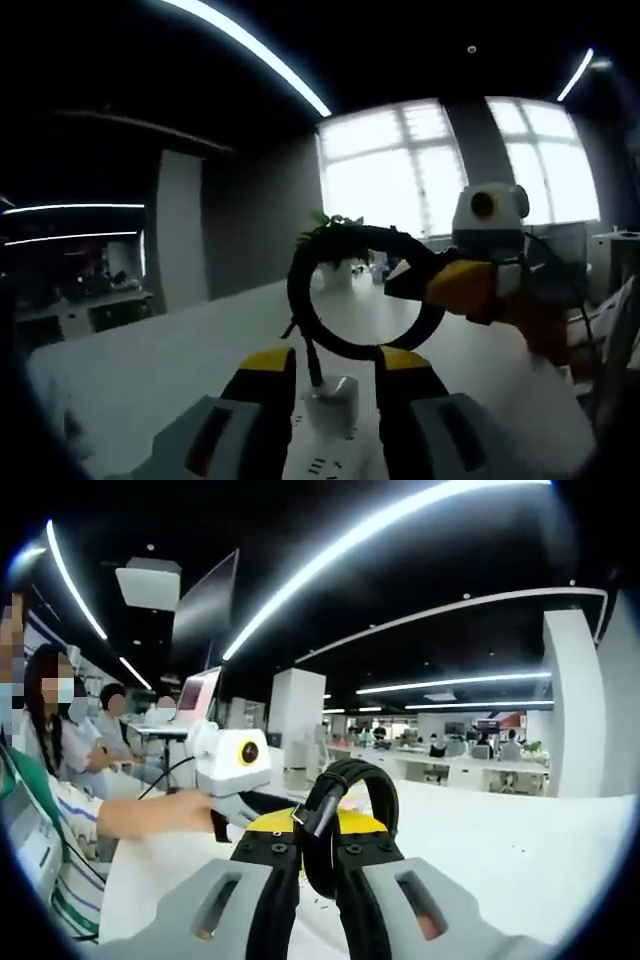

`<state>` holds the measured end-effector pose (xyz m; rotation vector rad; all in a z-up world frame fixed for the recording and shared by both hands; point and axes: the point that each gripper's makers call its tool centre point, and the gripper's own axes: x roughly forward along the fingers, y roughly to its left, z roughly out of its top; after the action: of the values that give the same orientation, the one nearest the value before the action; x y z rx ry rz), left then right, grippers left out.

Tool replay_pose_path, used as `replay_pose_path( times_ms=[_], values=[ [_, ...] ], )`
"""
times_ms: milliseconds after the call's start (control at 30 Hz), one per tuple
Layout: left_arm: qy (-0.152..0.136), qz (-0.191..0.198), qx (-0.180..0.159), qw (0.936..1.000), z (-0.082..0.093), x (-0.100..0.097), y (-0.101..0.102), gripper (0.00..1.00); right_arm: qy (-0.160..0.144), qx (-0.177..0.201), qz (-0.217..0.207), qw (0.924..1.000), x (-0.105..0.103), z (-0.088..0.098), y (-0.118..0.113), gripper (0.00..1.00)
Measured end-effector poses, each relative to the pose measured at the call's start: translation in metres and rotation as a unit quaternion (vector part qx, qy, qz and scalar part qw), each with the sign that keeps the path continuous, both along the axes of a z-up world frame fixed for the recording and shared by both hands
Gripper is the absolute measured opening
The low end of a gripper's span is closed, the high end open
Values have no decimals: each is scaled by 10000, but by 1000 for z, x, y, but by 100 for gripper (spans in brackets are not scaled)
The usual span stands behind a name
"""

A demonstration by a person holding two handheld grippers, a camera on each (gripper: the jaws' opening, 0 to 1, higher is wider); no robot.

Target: Straighten the power strip on the desk, plug the charger into it

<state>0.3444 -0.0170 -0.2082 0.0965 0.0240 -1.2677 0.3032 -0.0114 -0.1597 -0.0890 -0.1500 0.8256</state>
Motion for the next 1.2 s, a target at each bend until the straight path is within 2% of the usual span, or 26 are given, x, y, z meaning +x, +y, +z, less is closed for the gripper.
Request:
replay_pose_path(
  times_ms=[167, 300, 567, 667, 733, 900, 1033, 1100, 1133, 1167, 1200],
  values=[
    [-227, 143, 320, 9991, -10, 1, -4, 32, -6, -15, -13, 10000, 1, 0, -1, 11],
    [-193, 162, 506, 9984, -22, 4, -9, 37, 5, -17, 42, 10000, -1, -1, 2, 11],
    [-88, 172, 574, 9982, -33, 9, -21, 35, 10, -56, 140, 9999, -5, -3, 8, 11],
    [-114, 209, 620, 9978, -35, 11, -23, 34, 12, -60, 149, 9999, -5, -3, 7, 11],
    [-174, 275, 634, 9975, -35, 13, -22, 28, 15, -54, 161, 9999, -5, -3, 7, 11],
    [-194, 223, 575, 9979, -35, 13, -21, 28, 29, -62, 188, 9998, -6, -4, 9, 11],
    [-464, 164, 737, 9961, -35, 11, -23, 27, 26, -44, 206, 9998, -7, -3, 10, 11],
    [-617, 87, 923, 9938, -37, 10, -26, 26, 24, -25, 208, 9998, -7, -3, 10, 11],
    [-644, 25, 1261, 9899, -46, 10, -25, 26, 27, -22, 196, 9998, -7, -2, 9, 11],
    [-913, 0, 1070, 9901, -40, 9, -29, 26, 83, -52, 172, 9998, -6, -5, 8, 11],
    [-797, 31, 1175, 9899, -43, 7, -26, 26, 92, 0, 185, 9998, -5, -4, 8, 11]
  ],
)
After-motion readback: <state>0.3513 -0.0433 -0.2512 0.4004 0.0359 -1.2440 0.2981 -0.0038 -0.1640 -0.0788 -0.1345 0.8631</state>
